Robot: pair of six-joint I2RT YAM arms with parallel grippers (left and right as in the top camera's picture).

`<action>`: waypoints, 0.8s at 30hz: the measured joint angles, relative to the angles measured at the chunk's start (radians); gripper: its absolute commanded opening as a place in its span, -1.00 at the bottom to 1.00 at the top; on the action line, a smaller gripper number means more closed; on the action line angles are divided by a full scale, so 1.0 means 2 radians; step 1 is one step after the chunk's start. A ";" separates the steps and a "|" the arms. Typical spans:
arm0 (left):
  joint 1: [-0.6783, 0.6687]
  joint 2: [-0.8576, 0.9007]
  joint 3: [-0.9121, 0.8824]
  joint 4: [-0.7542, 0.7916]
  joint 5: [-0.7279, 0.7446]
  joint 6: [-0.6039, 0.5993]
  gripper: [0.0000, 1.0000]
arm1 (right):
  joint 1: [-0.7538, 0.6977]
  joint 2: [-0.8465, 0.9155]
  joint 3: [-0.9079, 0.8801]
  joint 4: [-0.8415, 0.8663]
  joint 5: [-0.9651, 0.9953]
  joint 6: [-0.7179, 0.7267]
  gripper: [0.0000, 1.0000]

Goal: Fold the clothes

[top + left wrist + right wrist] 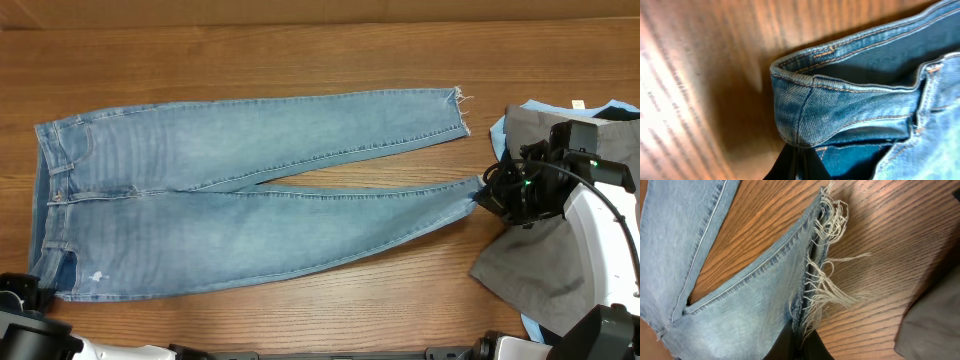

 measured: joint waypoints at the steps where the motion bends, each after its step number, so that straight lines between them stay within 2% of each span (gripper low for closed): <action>1: 0.000 0.000 0.000 0.001 0.007 0.000 -0.92 | 0.000 0.000 0.000 0.000 0.000 -0.002 -0.92; 11: 0.000 -0.020 0.014 -0.061 0.047 -0.001 -0.92 | 0.000 0.000 0.054 -0.044 0.000 -0.013 -0.92; 18: -0.003 -0.124 0.055 -0.136 0.055 -0.046 -0.92 | 0.000 -0.006 0.154 -0.121 0.033 0.013 -0.92; 24: -0.003 -0.220 0.081 -0.183 0.025 -0.080 -0.92 | 0.003 -0.014 0.273 -0.211 0.068 0.044 -0.92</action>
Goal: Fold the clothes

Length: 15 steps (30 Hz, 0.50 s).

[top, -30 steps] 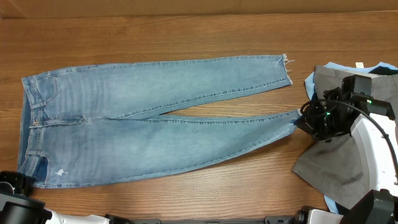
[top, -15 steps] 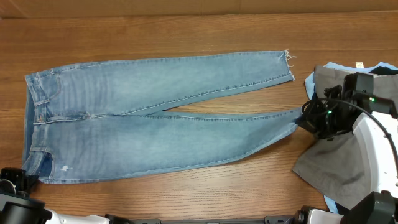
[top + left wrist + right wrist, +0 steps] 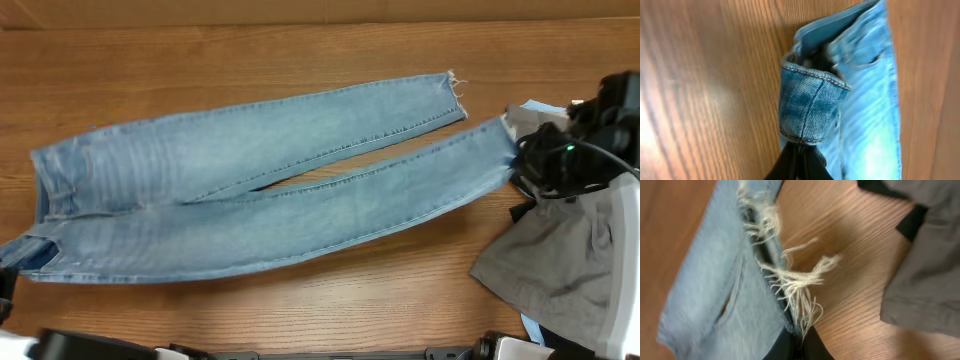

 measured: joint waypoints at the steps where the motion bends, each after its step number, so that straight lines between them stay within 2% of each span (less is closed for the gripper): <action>1: 0.000 -0.012 0.002 -0.004 -0.005 -0.003 -0.92 | 0.000 -0.001 0.017 -0.014 0.006 0.004 -0.92; 8: 0.000 -0.061 0.005 -0.019 -0.035 -0.011 -0.92 | 0.000 -0.006 0.133 -0.079 0.052 0.017 -0.92; 15: -0.014 -0.066 0.005 -0.011 -0.058 -0.018 -0.92 | 0.000 -0.006 0.161 -0.070 0.061 0.034 -0.92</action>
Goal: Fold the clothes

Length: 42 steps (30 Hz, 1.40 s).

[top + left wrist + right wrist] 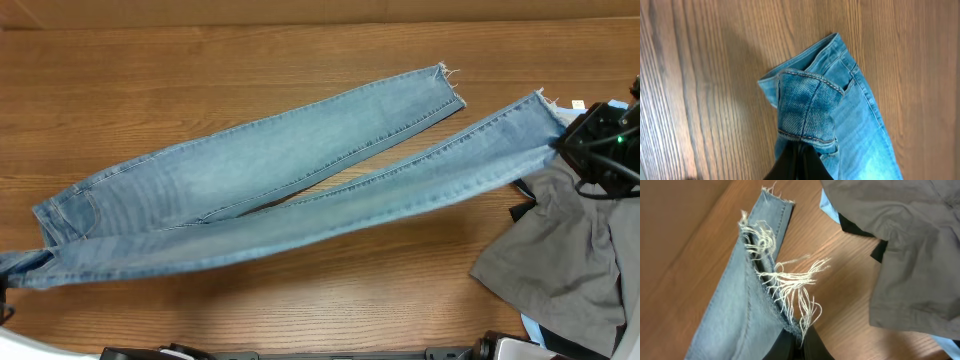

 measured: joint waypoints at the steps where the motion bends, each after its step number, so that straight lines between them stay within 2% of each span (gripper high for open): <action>1: -0.006 0.002 0.000 0.003 -0.003 0.000 -0.92 | 0.000 0.004 0.000 0.006 0.000 0.003 -0.92; 12: -0.097 0.060 0.000 0.033 -0.070 -0.004 -0.92 | 0.007 0.160 0.001 0.127 -0.046 0.047 -0.92; 24: -0.132 0.102 0.000 0.088 -0.083 -0.015 -0.92 | 0.040 0.294 0.001 0.286 -0.109 0.097 -0.92; 33: -0.153 0.108 0.000 0.113 -0.116 -0.015 -0.92 | 0.060 0.340 0.001 0.346 -0.110 0.108 -0.92; 42: -0.177 0.172 0.000 0.160 -0.139 -0.015 -0.92 | 0.070 0.341 0.001 0.356 -0.103 0.121 -0.92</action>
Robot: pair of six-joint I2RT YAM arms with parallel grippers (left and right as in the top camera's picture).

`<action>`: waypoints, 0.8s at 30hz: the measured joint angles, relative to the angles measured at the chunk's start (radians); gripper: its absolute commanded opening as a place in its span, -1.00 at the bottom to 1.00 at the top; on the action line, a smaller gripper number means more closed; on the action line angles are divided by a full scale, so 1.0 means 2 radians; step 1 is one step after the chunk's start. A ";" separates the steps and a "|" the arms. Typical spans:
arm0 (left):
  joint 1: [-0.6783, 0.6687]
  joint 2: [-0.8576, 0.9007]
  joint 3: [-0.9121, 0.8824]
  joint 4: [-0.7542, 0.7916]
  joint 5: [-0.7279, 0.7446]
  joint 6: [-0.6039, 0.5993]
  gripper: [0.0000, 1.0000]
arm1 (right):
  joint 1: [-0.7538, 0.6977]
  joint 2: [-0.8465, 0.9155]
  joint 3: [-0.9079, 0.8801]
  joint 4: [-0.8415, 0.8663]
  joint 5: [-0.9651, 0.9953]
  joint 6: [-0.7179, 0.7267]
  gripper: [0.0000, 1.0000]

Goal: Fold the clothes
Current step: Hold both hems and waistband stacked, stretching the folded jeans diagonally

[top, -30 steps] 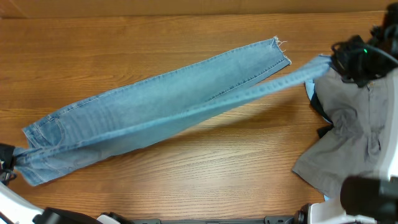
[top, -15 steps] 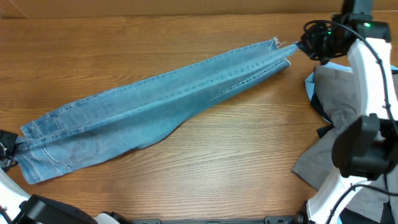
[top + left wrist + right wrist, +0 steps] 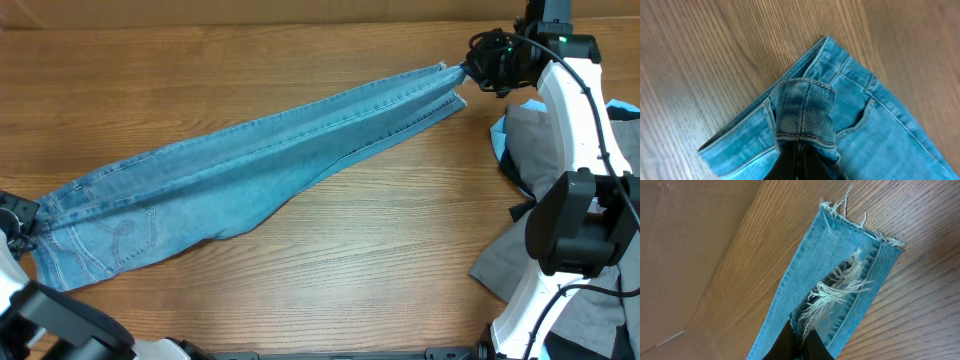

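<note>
Light blue jeans [image 3: 260, 160] lie folded lengthwise, one leg on top of the other, running from the near left to the far right of the table. My left gripper [image 3: 22, 222] is shut on the waistband [image 3: 805, 117] at the left edge. My right gripper [image 3: 480, 62] is shut on the frayed hem [image 3: 835, 287] of the upper leg, held over the lower leg's hem [image 3: 860, 230] at the far right.
A pile of grey and light blue clothes [image 3: 560, 230] lies at the right, under the right arm [image 3: 575, 110]. A cardboard wall [image 3: 300, 12] runs along the table's far edge.
My right gripper has moved to the far side with its hem, now over the other leg's hem. The left gripper's waistband corner has moved farther from the near edge. The legs now lie stacked.
The jeans lay flat with legs apart, my grippers shut on the near waistband corner and near leg's hem. At the following moments the near leg hung raised and farther from me. Now it lies on the far leg, jeans folded in half lengthwise.
</note>
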 measured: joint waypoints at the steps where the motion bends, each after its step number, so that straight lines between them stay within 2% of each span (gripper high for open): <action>1: -0.002 0.008 0.000 0.002 -0.002 0.000 -0.92 | 0.002 0.000 0.000 0.000 0.002 0.006 -0.92; 14: -0.005 0.037 0.000 0.012 -0.006 -0.011 -0.92 | 0.012 0.009 0.000 -0.005 0.043 0.095 -0.92; 24: -0.005 0.037 0.000 0.013 -0.005 -0.012 -0.92 | 0.017 0.070 0.000 0.046 0.027 0.108 -0.92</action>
